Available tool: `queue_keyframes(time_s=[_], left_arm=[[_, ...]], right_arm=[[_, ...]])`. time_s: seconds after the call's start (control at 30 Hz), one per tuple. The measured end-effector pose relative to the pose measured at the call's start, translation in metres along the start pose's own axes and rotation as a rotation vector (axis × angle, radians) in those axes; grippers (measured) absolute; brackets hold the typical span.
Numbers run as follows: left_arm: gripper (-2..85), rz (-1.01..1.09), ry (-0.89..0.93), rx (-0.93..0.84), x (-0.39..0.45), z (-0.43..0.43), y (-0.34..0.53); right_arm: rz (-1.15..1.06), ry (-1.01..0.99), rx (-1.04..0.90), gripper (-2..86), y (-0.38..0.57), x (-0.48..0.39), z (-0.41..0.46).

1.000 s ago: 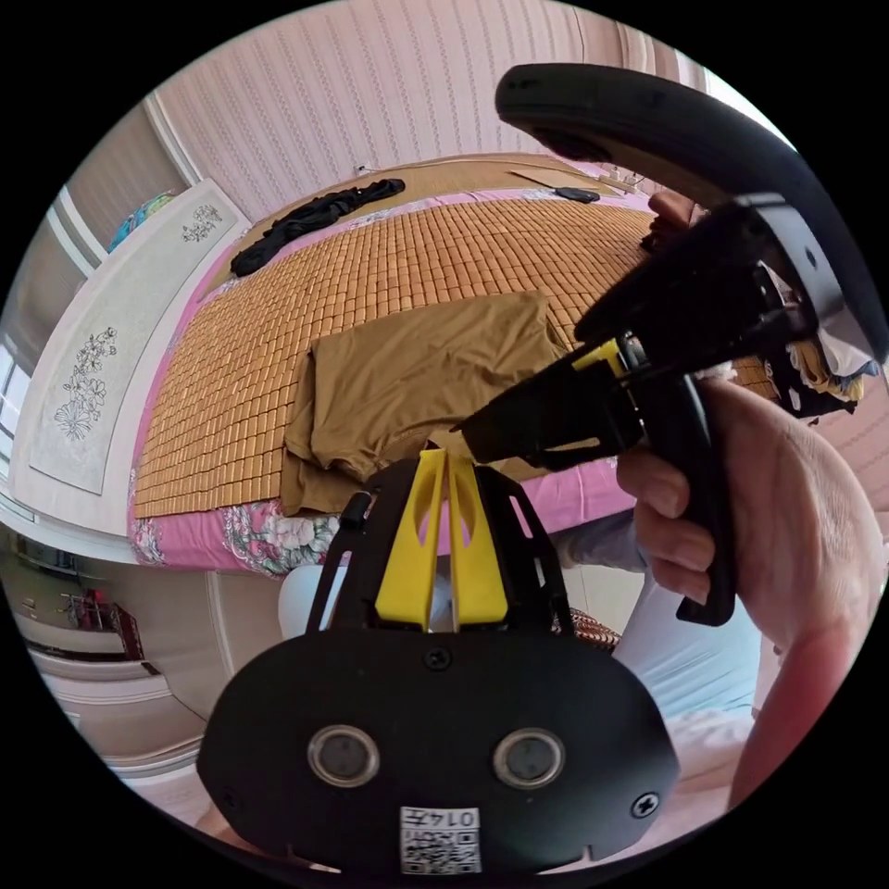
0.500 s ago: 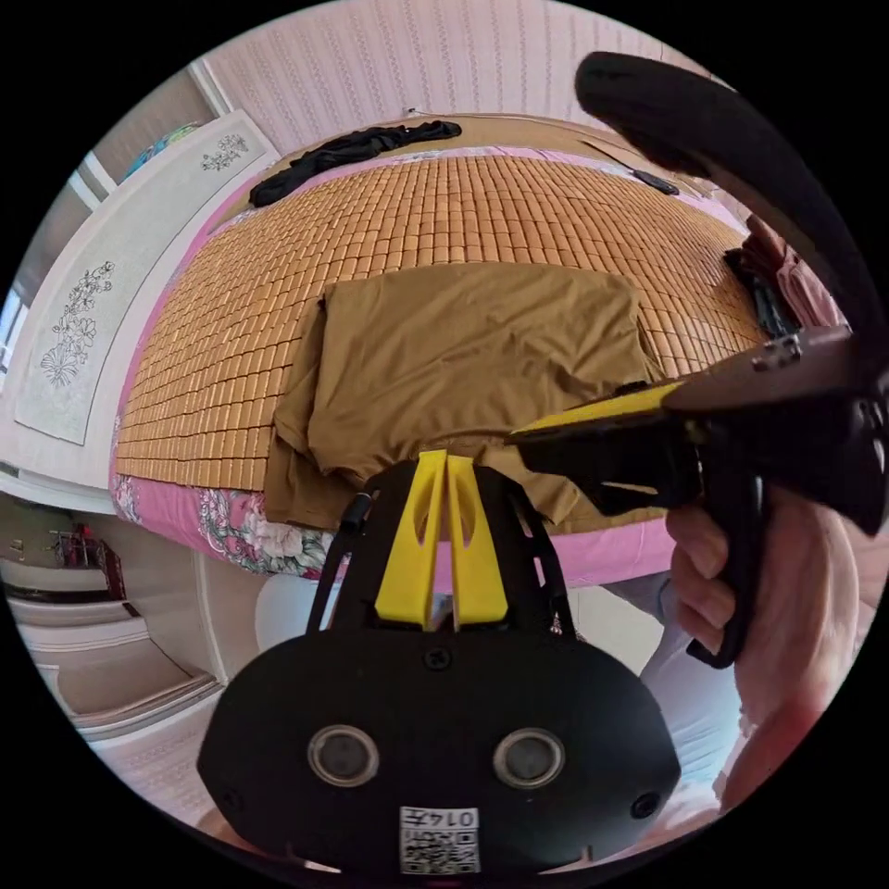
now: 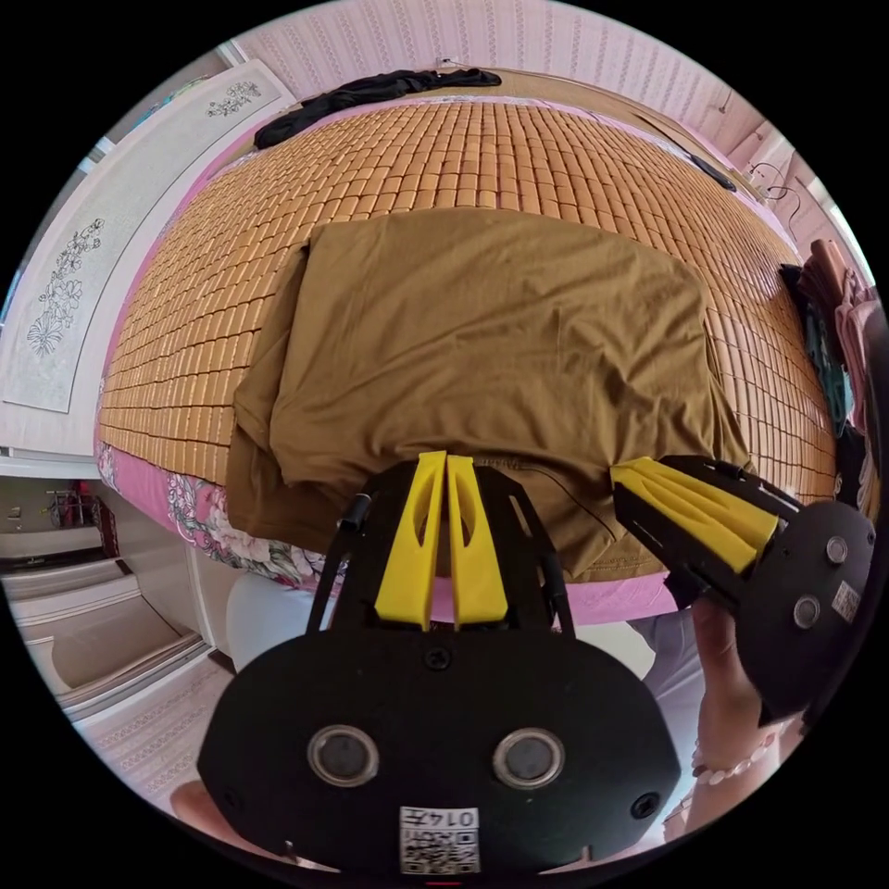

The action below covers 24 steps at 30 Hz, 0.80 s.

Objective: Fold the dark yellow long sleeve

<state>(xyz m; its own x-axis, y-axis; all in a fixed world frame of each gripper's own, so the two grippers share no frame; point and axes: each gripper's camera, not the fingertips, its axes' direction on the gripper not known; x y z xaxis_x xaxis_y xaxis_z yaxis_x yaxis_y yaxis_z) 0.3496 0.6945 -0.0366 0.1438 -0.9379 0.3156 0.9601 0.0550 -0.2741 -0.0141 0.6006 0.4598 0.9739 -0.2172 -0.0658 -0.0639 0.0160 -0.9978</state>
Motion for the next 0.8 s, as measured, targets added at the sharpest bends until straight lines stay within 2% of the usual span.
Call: queue_keyframes(time_s=[0.4, 0.57, 0.8], left_arm=[[-0.9, 0.019, 0.124, -0.015, -0.049, 0.002, -0.009], [-0.8, 0.284, 0.12, 0.117, -0.069, -0.002, 0.009], [-0.5, 0.313, 0.187, 0.26, -0.132, -0.037, 0.046]], right_arm=[[-0.034, -0.033, -0.009, -0.9, 0.011, 0.012, -0.005], [-0.01, -0.143, 0.027, 0.1, 0.03, 0.027, -0.024], [-0.115, -0.211, 0.104, 9.8, 0.071, 0.014, -0.052]])
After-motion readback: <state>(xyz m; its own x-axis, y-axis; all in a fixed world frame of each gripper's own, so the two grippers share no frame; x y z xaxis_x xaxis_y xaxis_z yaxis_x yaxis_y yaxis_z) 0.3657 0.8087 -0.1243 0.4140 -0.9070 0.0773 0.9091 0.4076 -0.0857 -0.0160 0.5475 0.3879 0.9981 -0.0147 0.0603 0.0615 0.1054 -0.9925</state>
